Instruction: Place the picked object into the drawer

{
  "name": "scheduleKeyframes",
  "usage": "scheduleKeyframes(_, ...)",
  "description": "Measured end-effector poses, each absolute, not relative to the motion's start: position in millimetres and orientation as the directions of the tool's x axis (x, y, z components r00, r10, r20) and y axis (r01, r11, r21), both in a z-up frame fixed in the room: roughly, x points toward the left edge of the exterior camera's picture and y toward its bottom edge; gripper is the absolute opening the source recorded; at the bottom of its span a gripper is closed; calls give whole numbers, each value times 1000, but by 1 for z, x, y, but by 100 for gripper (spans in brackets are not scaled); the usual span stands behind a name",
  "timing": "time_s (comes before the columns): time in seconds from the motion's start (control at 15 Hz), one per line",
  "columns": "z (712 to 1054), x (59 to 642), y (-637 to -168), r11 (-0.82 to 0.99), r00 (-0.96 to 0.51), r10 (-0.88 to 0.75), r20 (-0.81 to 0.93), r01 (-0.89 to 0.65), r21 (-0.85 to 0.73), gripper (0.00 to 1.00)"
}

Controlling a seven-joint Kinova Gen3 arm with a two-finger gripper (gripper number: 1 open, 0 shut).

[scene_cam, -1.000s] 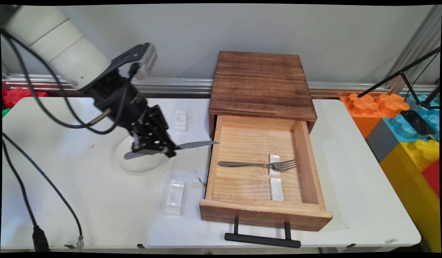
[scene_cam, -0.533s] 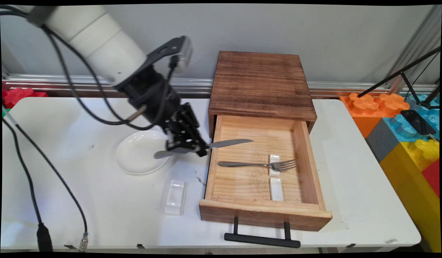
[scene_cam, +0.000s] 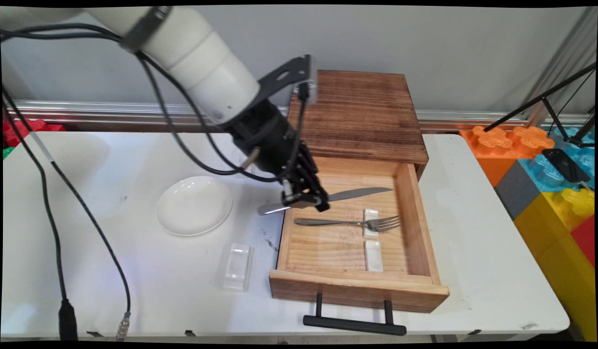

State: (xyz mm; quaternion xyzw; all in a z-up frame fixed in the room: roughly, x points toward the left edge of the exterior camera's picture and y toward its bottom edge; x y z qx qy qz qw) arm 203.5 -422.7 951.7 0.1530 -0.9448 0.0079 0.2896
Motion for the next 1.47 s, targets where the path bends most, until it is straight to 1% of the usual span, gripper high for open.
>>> scheduleKeyframes(0.4, 929, 175, -432, 959, -784, -262, 563, -276, 62, 0)
scheduleKeyframes(0.87, 886, 149, -435, 968, -786, -221, 577, -248, 33, 0)
scheduleKeyframes(1.47, 840, 134, -437, 969, -790, -214, 575, -245, 25, 0)
